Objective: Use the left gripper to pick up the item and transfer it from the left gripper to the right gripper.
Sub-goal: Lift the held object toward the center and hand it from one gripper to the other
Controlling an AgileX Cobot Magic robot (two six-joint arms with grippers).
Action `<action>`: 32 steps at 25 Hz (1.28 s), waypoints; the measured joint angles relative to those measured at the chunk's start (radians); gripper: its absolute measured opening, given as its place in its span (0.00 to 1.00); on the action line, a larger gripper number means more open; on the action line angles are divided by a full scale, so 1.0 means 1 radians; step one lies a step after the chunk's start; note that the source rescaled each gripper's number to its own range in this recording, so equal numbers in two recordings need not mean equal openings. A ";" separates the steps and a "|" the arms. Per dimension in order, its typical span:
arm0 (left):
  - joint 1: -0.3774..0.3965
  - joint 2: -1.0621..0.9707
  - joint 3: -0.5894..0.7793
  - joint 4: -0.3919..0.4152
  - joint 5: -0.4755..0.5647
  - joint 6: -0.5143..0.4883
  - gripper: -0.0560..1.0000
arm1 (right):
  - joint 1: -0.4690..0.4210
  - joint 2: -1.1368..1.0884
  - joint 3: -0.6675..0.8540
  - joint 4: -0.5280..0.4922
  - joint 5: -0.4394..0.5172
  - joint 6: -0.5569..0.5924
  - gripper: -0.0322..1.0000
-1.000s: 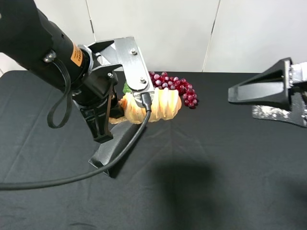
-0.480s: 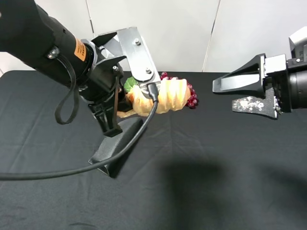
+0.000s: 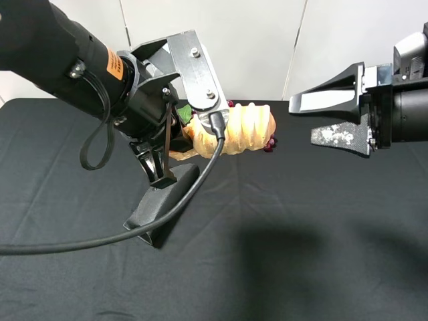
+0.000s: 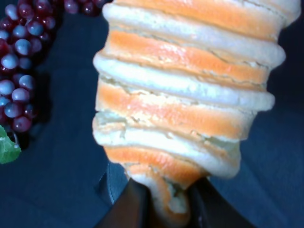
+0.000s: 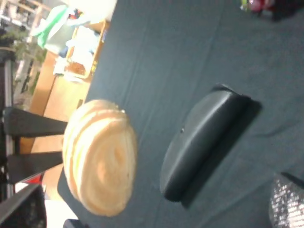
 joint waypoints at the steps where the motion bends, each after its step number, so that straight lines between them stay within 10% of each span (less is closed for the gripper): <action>1: 0.000 0.000 0.000 0.000 0.000 0.000 0.05 | 0.000 0.008 0.000 0.014 0.003 -0.011 1.00; 32: 0.000 0.000 0.000 0.000 0.000 0.003 0.05 | 0.330 0.279 -0.163 0.009 -0.054 -0.036 1.00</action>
